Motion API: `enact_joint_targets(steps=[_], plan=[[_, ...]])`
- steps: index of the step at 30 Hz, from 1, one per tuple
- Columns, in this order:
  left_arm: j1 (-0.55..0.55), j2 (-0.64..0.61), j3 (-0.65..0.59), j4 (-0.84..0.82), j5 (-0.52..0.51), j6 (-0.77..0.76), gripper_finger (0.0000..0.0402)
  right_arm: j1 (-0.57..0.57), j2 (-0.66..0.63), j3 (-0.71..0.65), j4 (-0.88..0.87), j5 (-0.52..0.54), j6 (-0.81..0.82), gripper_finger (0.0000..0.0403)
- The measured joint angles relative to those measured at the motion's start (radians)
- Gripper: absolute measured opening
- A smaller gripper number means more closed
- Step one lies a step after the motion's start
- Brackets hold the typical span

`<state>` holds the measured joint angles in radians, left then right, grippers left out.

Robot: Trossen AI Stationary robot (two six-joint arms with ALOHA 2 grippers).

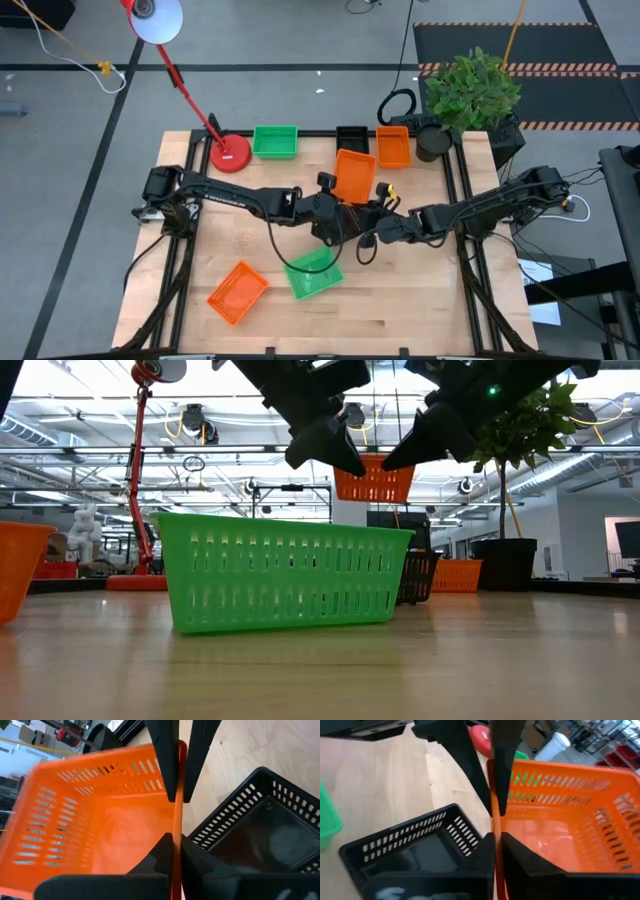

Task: Stack baskets by color
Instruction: Stack the bottom right orange bin on the top orange bin

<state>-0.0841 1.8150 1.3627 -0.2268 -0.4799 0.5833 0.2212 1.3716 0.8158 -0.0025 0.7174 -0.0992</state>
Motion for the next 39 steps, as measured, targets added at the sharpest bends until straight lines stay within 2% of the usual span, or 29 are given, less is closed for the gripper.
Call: enact_joint_targets(steps=[3, 10, 15, 21, 23, 25, 30, 33, 36, 39], plan=[[-0.010, 0.001, -0.001, 0.024, 0.007, 0.017, 0.0026, -0.011, 0.000, 0.000, -0.015, -0.012, 0.013, 0.0012], [-0.017, 0.001, 0.001, 0.050, 0.032, 0.024, 0.0008, -0.017, 0.001, 0.000, -0.019, -0.015, 0.008, 0.0031], [-0.017, 0.001, 0.001, 0.055, 0.035, 0.020, 0.0025, -0.017, 0.001, 0.000, -0.019, -0.013, 0.005, 0.0041], [-0.016, 0.001, 0.001, 0.056, 0.043, 0.017, 0.0013, -0.017, 0.002, 0.000, -0.024, -0.016, 0.003, 0.0007], [-0.016, 0.001, 0.001, 0.048, 0.061, 0.013, 0.0014, -0.017, 0.002, 0.000, -0.026, -0.019, 0.002, 0.0008], [-0.016, 0.001, 0.001, 0.049, 0.068, -0.009, 0.0033, -0.017, 0.002, 0.000, -0.029, -0.020, -0.001, 0.0010], [-0.024, -0.014, 0.004, 0.066, 0.082, -0.065, 0.0126, -0.018, -0.010, -0.002, -0.091, -0.016, -0.023, 0.0004], [-0.025, -0.045, 0.004, 0.044, 0.082, -0.108, 0.0169, -0.026, -0.037, -0.002, -0.162, -0.059, -0.041, 0.0005], [-0.016, -0.106, 0.004, -0.030, 0.088, -0.175, 0.0188, -0.038, -0.076, -0.002, -0.234, -0.114, -0.071, 0.0003], [0.009, -0.172, 0.004, -0.152, 0.090, -0.256, 0.0190, -0.065, -0.124, -0.002, -0.286, -0.153, -0.124, 0.0003]])
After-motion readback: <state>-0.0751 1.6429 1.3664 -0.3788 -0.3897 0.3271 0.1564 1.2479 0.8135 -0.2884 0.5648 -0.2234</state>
